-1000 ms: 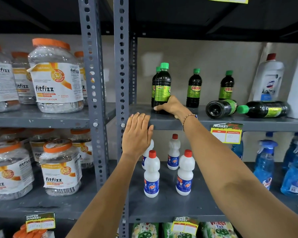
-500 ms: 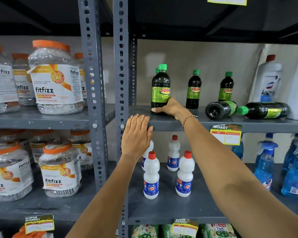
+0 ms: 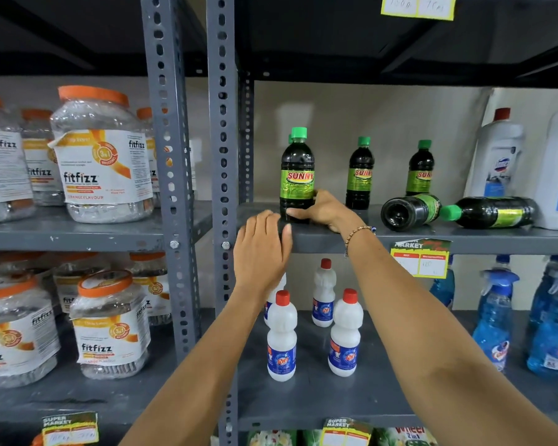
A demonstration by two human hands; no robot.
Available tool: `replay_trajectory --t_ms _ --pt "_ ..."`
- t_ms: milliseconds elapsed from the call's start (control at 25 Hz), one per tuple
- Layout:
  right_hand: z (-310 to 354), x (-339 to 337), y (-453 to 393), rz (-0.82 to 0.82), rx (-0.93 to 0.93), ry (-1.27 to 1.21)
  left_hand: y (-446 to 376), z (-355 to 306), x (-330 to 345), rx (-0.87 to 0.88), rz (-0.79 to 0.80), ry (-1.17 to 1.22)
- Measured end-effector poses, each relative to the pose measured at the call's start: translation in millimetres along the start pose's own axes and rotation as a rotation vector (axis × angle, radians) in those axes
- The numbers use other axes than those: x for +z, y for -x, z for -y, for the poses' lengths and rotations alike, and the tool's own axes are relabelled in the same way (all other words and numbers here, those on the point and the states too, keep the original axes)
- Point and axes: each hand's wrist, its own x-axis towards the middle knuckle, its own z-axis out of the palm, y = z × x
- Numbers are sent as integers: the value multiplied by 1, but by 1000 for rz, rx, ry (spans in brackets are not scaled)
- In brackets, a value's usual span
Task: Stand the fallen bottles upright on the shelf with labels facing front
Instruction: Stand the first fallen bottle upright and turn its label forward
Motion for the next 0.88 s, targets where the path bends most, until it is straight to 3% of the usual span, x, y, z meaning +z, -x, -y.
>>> replay_trajectory --t_ms 120,200,280,520,880 --pt "9 -12 20 -19 50 -92 -50 -12 -8 -261 366 117" --pt "7 -16 21 -30 51 -109 -87 -8 -2 -520 675 344" --pt "7 -15 22 -21 48 -109 -105 2 11 -628 820 496" --pt "7 -16 27 -18 35 -130 -101 8 34 -590 706 583" --pt "11 -27 67 69 -67 -242 -79 5 -9 -547 657 638"
